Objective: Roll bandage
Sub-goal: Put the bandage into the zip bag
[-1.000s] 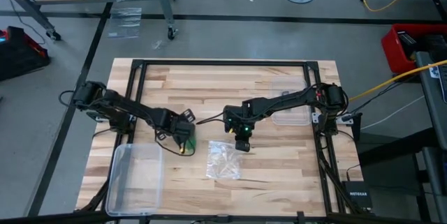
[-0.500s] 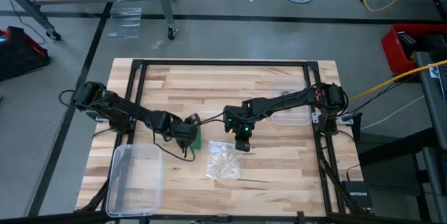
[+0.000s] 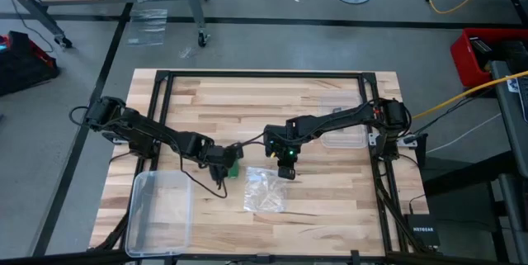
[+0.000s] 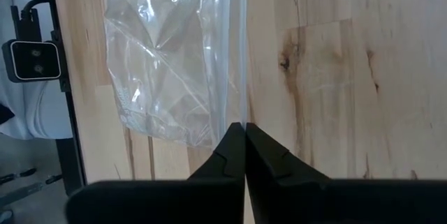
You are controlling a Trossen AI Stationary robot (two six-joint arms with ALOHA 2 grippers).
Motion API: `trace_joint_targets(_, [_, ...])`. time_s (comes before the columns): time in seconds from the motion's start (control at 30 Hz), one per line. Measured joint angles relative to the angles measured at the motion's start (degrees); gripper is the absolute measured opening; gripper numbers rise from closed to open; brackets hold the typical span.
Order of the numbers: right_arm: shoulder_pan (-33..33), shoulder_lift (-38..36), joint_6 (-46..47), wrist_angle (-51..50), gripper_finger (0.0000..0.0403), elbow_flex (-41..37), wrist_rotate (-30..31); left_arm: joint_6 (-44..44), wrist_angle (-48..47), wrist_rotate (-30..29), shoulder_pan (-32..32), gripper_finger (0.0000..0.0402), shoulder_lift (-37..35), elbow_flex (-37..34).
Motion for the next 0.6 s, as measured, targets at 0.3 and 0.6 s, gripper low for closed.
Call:
trace_joint_targets(0.3, [0.0, 0.0, 0.1, -0.1, 0.0001, 0.0, 0.0, 3.1, 0.7, 3.6, 0.9, 0.0196, 1.4, 0.0])
trace_joint_targets(0.6, [0.0, 0.0, 0.1, -0.1, 0.0001, 0.0, 0.0, 3.0, 2.6, 3.0, 1.3, 0.0196, 4.3, 0.0])
